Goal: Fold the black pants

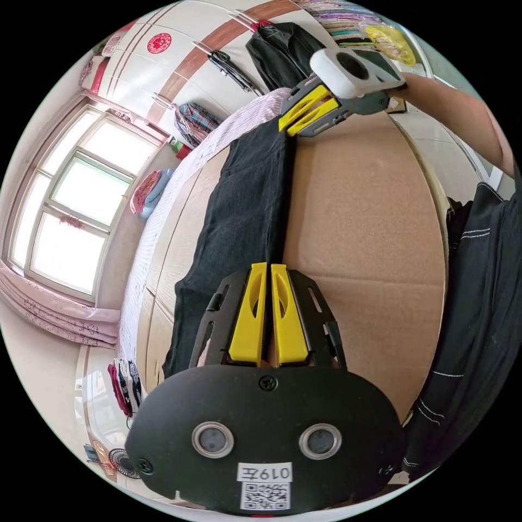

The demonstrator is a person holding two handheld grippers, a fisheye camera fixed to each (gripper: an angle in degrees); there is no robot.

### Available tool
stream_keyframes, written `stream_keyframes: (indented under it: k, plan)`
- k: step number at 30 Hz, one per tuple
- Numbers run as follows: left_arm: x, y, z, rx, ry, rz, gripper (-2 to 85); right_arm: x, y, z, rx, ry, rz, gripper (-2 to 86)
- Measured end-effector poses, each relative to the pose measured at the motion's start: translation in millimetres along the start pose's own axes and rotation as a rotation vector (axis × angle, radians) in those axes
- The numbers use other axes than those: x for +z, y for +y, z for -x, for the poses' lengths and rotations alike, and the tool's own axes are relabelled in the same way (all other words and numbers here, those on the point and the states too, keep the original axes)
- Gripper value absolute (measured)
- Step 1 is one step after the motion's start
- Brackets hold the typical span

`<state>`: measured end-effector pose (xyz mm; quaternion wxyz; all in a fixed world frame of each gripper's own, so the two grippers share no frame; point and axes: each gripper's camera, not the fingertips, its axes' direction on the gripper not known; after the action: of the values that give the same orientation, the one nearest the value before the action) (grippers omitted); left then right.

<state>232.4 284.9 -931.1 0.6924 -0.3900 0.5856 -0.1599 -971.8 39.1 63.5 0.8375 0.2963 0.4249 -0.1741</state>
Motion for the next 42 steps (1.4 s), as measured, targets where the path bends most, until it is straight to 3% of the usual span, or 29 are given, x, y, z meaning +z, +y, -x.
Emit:
stream_keyframes:
  k: [10, 24, 30, 37, 42]
  plan:
    - [17.9, 14.0, -3.0, 0.012, -0.012, 0.014, 1.3, 59.9, 37.0, -75.5, 0.173, -0.138, 0.039, 1.3]
    - [58.9, 52.2, 1.2, -0.040, -0.031, 0.026, 1.7, 90.4, 11.0, -83.0, 0.071, 0.064, 0.116, -0.5]
    - [82.0, 73.5, 11.3, -0.054, -0.019, 0.031, 1.5, 120.2, 18.1, -102.0, -0.024, 0.210, 0.309, 0.1]
    - [110.8, 103.8, 28.1, -0.099, -0.002, 0.012, 1.2, 121.2, 14.9, -177.1, 0.282, 0.253, 0.377, -0.9]
    - [111.4, 139.4, 47.7, -0.151, 0.044, -0.116, 1.0, 109.4, -49.7, -220.1, 0.461, 0.110, 0.179, -1.0]
